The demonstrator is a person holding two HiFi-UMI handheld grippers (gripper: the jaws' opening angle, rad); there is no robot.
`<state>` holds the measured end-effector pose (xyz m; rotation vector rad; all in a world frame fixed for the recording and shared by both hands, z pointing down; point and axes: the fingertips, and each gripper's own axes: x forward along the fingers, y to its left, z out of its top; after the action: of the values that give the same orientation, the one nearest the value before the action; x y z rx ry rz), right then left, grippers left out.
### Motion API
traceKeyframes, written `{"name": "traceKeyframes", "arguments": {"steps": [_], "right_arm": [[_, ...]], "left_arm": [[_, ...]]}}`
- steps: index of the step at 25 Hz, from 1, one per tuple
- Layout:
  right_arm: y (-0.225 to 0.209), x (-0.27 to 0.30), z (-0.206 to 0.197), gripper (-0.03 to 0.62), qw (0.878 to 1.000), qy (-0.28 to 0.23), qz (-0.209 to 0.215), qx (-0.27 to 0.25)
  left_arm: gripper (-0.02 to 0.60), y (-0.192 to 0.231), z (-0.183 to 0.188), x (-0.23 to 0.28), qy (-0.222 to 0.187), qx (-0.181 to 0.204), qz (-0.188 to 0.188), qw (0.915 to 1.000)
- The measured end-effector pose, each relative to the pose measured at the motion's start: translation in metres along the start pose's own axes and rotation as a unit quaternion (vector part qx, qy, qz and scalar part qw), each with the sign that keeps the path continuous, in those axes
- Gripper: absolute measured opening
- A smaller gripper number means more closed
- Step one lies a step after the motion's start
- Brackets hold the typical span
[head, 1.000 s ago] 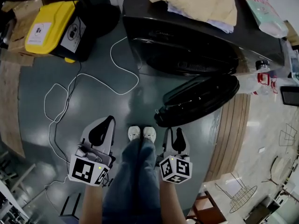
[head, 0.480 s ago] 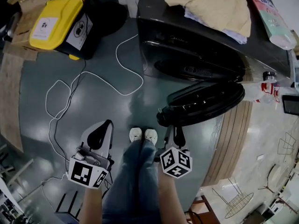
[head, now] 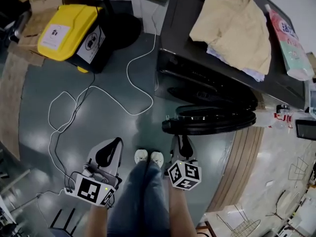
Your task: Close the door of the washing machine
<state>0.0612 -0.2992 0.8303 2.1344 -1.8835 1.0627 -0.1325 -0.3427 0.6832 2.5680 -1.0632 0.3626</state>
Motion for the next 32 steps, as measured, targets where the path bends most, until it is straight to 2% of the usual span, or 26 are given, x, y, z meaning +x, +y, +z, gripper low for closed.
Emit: {"name": "traceKeyframes", "arguments": {"steps": [3, 5, 6, 9, 15, 29, 32], "right_arm": [[0.003, 0.021, 0.015, 0.132, 0.999, -0.008, 0.010, -0.040], [-0.001, 0.035, 0.027, 0.012, 0.998, -0.016, 0.007, -0.063], [-0.002, 0.043, 0.034, 0.008, 0.997, -0.019, 0.009, -0.074], [0.000, 0.066, 0.053, 0.008, 0.994, -0.029, 0.022, -0.100], [0.000, 0.098, 0.080, 0.011, 0.994, -0.051, 0.017, -0.096], [0.000, 0.099, 0.081, 0.011, 0.993, -0.080, 0.011, -0.091], [0.000, 0.099, 0.081, 0.011, 0.991, -0.080, 0.019, -0.106]], "left_arm": [[0.002, 0.005, 0.002, 0.006, -0.003, -0.001, 0.003, 1.0000], [0.002, 0.008, 0.004, 0.010, -0.004, -0.003, 0.006, 1.0000], [0.002, 0.010, 0.004, 0.011, -0.005, -0.003, 0.007, 1.0000], [0.002, 0.015, 0.004, 0.015, -0.005, -0.006, 0.013, 0.9999], [0.002, 0.026, -0.003, 0.021, -0.001, -0.010, 0.025, 0.9996], [0.002, 0.029, 0.001, 0.030, -0.009, -0.002, 0.026, 0.9996], [0.002, 0.025, 0.003, 0.027, -0.012, 0.002, 0.023, 0.9997]]}}
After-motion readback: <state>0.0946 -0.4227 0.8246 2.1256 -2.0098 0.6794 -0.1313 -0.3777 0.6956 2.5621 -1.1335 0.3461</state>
